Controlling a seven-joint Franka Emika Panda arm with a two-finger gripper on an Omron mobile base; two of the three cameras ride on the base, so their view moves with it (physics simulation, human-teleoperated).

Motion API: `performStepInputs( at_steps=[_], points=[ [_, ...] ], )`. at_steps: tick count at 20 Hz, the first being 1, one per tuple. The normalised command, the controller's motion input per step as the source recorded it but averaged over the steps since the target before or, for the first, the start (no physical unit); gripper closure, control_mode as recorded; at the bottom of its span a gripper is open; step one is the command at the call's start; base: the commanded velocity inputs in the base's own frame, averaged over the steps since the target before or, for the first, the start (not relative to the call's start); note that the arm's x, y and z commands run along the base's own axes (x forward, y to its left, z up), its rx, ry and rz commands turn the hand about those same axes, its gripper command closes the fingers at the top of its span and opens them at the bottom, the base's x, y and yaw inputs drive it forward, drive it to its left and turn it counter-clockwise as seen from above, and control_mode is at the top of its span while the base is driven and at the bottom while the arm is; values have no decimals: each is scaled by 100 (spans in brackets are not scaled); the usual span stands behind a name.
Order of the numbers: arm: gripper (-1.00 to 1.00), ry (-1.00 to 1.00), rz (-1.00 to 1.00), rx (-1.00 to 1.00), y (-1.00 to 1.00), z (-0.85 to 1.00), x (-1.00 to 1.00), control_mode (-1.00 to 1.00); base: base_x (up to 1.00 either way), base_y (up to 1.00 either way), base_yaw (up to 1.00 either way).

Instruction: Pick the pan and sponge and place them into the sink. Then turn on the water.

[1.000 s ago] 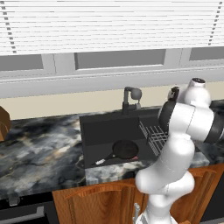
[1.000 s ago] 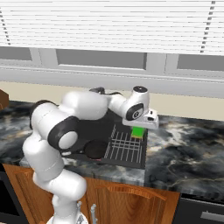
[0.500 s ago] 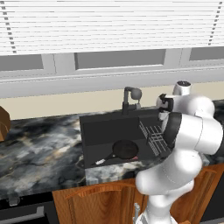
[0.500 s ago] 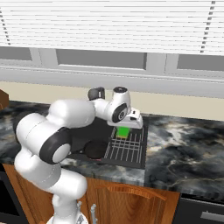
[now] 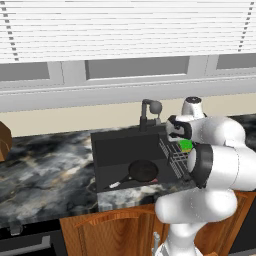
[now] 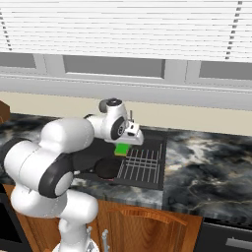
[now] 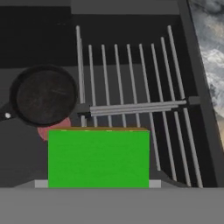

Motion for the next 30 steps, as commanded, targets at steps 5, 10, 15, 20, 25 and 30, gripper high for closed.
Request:
performStepInputs(
  at_steps=[5, 10, 15, 20, 25, 30],
  points=[
    [100, -1, 0, -1, 62, -5, -6, -100, 0, 0, 0],
    [100, -1, 0, -1, 62, -10, -4, -100, 0, 0, 0],
    [100, -3, 0, -1, 62, -9, 0, -100, 0, 0, 0],
    [100, -5, -1, -3, 58, -14, 2, -100, 0, 0, 0],
    [100, -6, 0, -1, 34, -23, 14, -100, 0, 0, 0],
    [100, -4, 0, 0, 16, -29, 19, -100, 0, 0, 0]
  ],
)
